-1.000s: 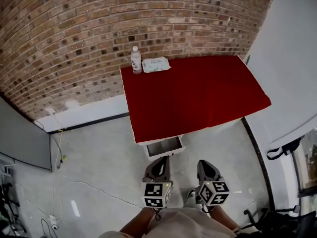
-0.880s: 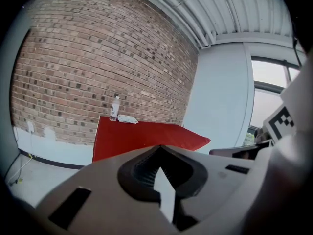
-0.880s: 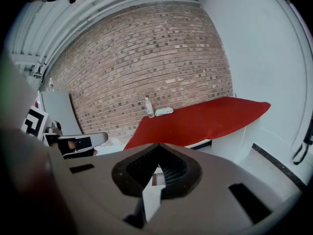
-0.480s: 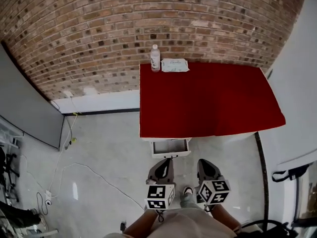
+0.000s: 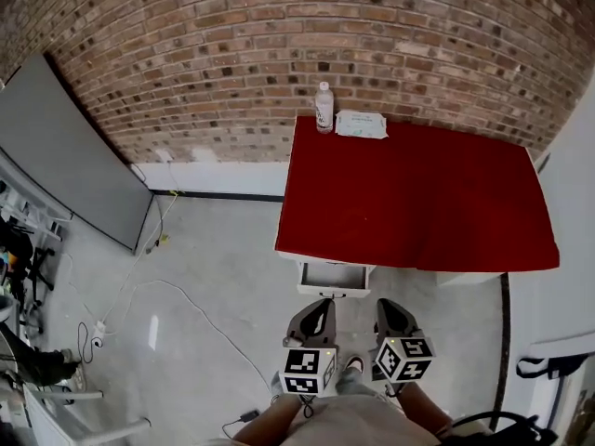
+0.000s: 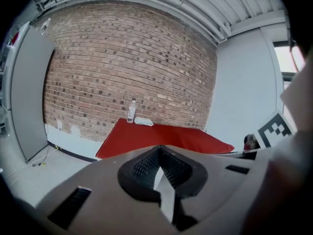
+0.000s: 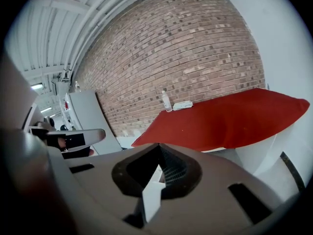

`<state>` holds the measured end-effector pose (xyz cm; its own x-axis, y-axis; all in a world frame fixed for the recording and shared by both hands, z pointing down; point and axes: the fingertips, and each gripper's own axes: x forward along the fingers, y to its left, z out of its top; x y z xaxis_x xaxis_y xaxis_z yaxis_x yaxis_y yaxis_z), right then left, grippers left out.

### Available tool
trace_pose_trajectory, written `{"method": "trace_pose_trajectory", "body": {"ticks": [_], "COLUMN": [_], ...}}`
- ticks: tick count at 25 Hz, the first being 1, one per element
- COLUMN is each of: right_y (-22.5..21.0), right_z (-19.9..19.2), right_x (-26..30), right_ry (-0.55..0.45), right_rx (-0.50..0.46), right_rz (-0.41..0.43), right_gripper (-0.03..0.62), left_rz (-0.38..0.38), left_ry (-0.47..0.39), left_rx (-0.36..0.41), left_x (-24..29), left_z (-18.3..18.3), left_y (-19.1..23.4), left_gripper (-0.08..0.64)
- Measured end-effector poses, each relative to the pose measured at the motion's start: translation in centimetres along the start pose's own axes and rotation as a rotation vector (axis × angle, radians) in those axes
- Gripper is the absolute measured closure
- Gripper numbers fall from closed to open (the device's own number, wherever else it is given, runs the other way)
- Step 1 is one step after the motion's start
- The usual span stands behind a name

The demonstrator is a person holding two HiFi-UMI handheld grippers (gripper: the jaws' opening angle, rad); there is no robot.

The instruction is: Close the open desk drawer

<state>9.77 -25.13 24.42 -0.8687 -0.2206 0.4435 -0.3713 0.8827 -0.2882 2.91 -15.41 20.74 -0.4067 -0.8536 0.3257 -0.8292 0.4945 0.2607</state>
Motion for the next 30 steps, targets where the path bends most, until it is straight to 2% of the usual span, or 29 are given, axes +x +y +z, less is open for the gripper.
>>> {"method": "trace_pose_trajectory", "body": {"ticks": [6,9,19,24,30], "right_y": [-0.7,-1.6,-1.4,-1.7,-2.8], "right_z": [-1.3,-2.2,-6.3,-7.9,-10.2], "right_x": [1.6,2.7,4.9,5.9,9.1], "right_ry": [0.056,0.086,0.156,0.185,0.171], "right_rx": [-0.028,-0.038,-0.052,-0.055,-0.040], "right_rz": [0.075,0.086,0.102,0.083,0.033], "right_gripper": [0.594,0.594,0.594,0.594,0.594], "left_rz": [0.108,0.131,0.126,0.120,0.102], "left_ry": [0.004,0.024,0.096,0.138,0.112], "left_rx": [-0.050,-0.053,-0.064,-0.094,-0.072], "left_x": [0.1,0.5,1.4,1.9,4.1], "left_z": [-0.9,-1.9,-6.7,-8.4,-10.6], "left_y": [0.9,1.2,2.5,4.0,7.0], "left_gripper": [0.552,0.552,0.552,0.552,0.552]}}
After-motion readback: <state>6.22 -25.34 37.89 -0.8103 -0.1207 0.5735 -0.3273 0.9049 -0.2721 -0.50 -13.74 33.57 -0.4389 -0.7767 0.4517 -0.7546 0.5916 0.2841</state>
